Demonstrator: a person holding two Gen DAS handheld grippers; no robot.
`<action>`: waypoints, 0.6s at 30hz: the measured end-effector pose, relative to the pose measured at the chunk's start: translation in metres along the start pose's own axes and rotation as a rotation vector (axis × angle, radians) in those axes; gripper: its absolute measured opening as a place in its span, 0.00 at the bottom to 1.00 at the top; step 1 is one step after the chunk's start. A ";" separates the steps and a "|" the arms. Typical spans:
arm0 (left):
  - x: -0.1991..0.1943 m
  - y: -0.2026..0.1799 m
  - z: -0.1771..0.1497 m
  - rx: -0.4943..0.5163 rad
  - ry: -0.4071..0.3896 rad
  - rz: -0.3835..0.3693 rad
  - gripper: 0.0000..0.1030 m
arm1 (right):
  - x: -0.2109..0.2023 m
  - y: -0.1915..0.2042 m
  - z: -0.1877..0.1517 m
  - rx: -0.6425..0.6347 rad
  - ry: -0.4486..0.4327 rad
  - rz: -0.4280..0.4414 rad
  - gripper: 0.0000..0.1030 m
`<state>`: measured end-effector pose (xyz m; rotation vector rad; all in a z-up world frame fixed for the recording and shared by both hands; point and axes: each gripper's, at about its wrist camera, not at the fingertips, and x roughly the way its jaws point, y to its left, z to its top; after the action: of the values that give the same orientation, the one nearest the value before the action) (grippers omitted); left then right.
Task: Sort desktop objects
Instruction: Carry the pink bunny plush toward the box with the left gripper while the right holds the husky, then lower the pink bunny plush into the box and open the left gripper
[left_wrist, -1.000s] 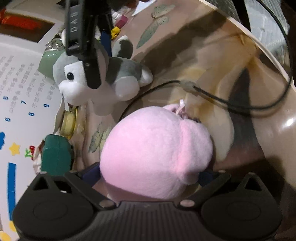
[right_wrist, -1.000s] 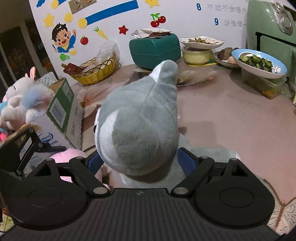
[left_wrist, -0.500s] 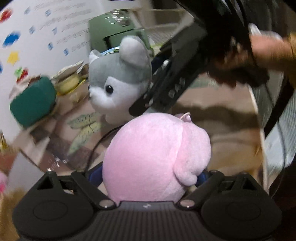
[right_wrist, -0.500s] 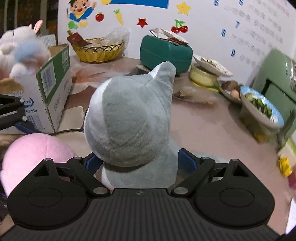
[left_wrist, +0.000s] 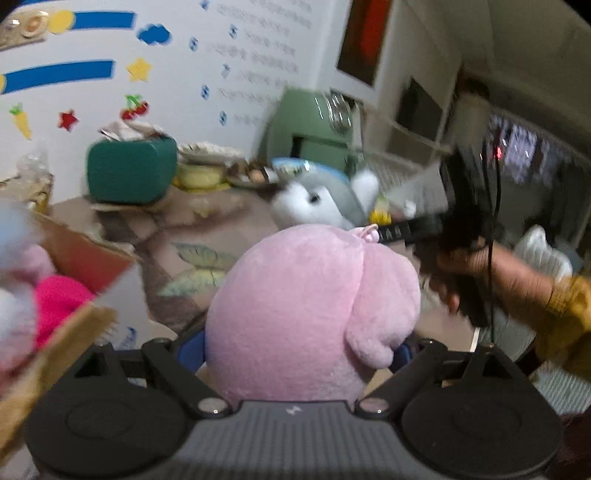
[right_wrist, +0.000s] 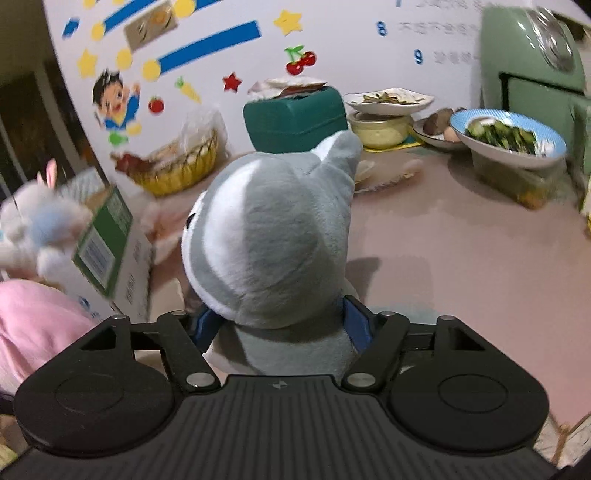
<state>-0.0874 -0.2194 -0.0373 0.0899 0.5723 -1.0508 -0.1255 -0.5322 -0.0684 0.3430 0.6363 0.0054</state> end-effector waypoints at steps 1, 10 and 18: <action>-0.007 0.001 0.003 -0.014 -0.016 0.008 0.90 | -0.002 -0.004 0.000 0.019 -0.006 0.012 0.82; -0.058 0.026 0.017 -0.133 -0.115 0.143 0.90 | -0.009 -0.010 0.013 0.046 -0.010 0.045 0.60; -0.081 0.050 0.024 -0.191 -0.161 0.301 0.91 | 0.007 -0.007 0.013 0.042 0.032 -0.003 1.00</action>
<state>-0.0652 -0.1381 0.0128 -0.0747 0.4928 -0.6998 -0.1125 -0.5422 -0.0648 0.3830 0.6696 -0.0052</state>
